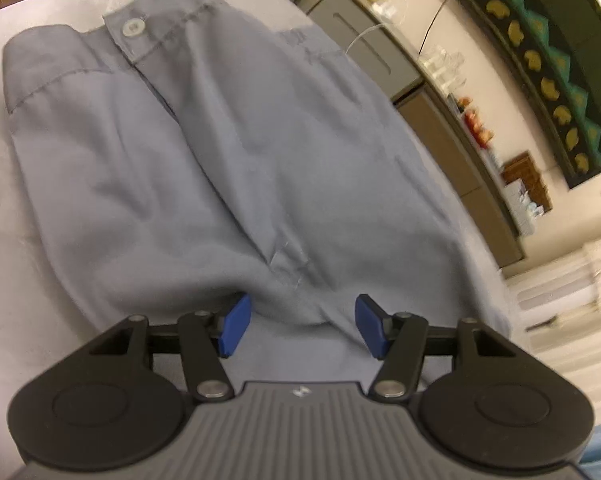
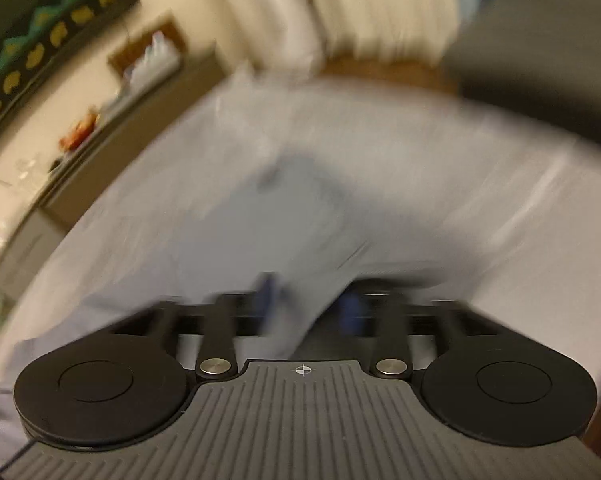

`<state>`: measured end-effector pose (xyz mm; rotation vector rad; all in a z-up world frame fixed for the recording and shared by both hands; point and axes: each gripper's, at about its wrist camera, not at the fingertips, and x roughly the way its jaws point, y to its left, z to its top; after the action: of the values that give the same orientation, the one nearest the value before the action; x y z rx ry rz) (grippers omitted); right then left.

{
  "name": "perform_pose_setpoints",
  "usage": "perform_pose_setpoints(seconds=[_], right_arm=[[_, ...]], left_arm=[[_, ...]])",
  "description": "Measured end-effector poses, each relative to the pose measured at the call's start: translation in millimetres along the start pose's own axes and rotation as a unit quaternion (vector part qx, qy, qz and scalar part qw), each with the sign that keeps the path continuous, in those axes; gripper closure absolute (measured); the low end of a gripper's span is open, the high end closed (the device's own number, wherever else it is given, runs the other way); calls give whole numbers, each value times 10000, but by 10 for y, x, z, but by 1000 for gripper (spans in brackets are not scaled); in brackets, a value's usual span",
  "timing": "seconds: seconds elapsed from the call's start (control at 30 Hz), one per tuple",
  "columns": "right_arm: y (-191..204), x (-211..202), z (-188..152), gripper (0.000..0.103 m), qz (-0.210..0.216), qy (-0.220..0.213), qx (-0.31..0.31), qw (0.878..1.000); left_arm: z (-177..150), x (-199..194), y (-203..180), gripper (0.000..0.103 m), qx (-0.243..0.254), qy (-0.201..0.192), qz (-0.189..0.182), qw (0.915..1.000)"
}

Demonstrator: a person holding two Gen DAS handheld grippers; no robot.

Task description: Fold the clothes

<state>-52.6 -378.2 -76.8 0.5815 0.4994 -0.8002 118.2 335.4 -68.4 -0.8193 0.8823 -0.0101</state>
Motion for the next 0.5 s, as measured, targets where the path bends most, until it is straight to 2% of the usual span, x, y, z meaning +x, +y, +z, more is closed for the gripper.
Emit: perform_pose_setpoints(seconds=[0.07, 0.13, 0.2, 0.27, 0.3, 0.37, 0.43, 0.5], right_arm=[[52, -309, -45, 28, -282, -608, -81, 9977], [213, -516, -106, 30, -270, -841, -292, 9957], [476, -680, -196, 31, 193, -889, -721, 9932], [927, -832, -355, 31, 1161, -713, -1434, 9802], [1196, -903, -461, 31, 1637, -591, -1840, 9674], [1749, -1048, -690, 31, 2553, -349, -2629, 9298], [2346, -1209, -970, 27, 3353, -145, -3390, 8789], [2868, -1284, -1254, 16, 3953, -45, -3983, 8277]], left_arm=[[68, -96, 41, 43, -168, -141, -201, 9996], [178, -179, 81, 43, -314, -260, -324, 9986], [298, -261, 134, 43, -390, -438, -269, 9979], [401, -338, 207, 37, -492, -649, -104, 9966], [424, -343, 277, 35, -666, -729, 71, 9951], [445, -283, 449, 36, -1114, -574, 165, 9920], [454, -210, 555, 38, -1420, -389, 153, 9890], [443, -189, 548, 37, -1381, -437, 414, 9886]])
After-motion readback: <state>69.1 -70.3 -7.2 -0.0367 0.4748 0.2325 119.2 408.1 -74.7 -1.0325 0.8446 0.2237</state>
